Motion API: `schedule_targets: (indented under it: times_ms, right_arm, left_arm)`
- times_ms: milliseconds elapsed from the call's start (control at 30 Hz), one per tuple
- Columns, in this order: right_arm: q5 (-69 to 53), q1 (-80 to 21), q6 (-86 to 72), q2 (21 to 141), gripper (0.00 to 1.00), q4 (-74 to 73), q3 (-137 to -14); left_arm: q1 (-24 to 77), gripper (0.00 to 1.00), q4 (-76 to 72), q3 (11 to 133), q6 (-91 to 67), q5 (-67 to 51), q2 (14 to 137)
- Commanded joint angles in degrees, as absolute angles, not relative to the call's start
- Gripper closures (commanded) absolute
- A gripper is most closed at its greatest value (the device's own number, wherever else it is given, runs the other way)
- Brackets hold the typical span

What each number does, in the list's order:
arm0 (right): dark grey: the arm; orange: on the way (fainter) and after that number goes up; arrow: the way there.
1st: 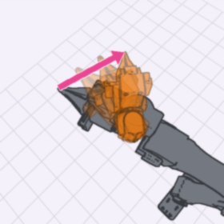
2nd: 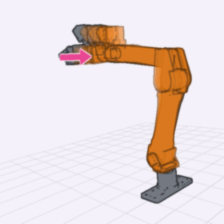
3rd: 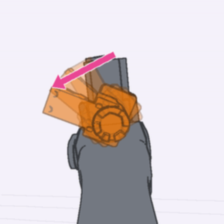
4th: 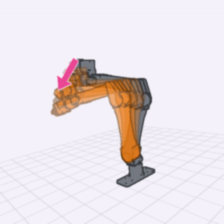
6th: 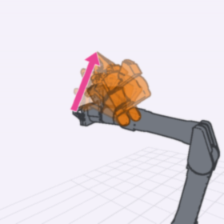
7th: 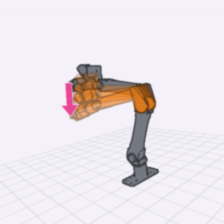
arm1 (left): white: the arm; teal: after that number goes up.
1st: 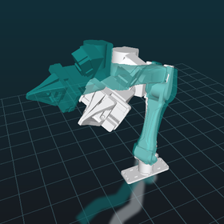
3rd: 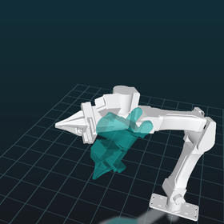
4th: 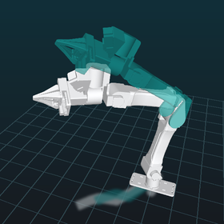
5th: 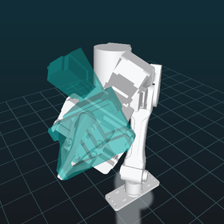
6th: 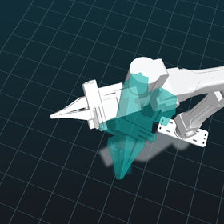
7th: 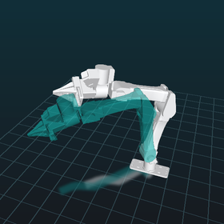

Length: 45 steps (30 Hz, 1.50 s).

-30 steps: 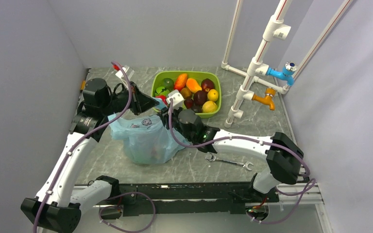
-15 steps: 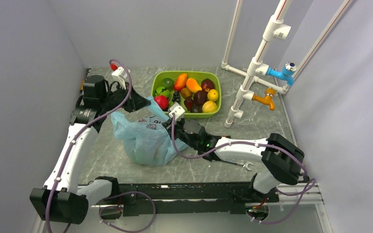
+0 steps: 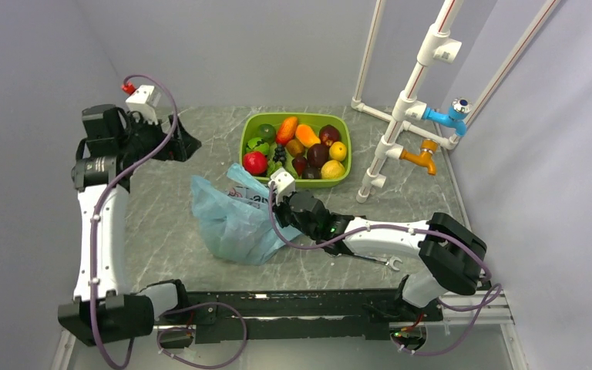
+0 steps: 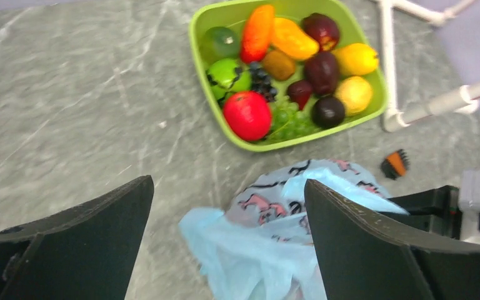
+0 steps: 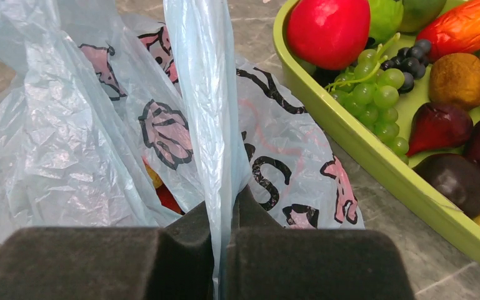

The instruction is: Place the fake fruits into the plastic bag and tie a complex knot

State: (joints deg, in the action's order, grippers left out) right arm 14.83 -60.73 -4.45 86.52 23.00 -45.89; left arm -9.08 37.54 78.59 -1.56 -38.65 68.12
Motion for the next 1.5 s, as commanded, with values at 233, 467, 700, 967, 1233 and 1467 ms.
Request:
schedule_targets:
  times_ms: [233,467,700,967,1233,1467]
  right_arm:
    - [16.86,-60.4,-2.64,84.26,1.0,23.41,-45.47]
    - [17.4,-60.46,-1.58,83.99,1.0,24.42,-45.43]
    - [16.6,-60.47,-0.72,84.03,1.0,24.65,-45.35]
    - [15.2,-60.25,-1.01,84.98,1.0,24.1,-46.03]
    - [4.66,-54.64,-8.16,90.06,1.0,12.25,-53.05]
    - [-1.96,-54.29,-6.69,88.34,0.92,8.64,-55.72]
  left_arm:
    - [-12.37,0.01,49.53,73.74,-5.53,-28.59,69.81]
    - [-12.33,0.02,49.17,70.84,-11.87,-30.32,75.52]
    - [-11.87,0.17,46.5,68.47,-14.76,-38.69,79.69]
    - [-11.4,0.96,46.47,71.69,-7.95,-53.74,79.49]
    - [-11.6,1.0,38.29,66.76,24.72,-66.71,51.01]
    - [-10.76,1.0,44.99,63.23,36.79,-68.6,48.05]
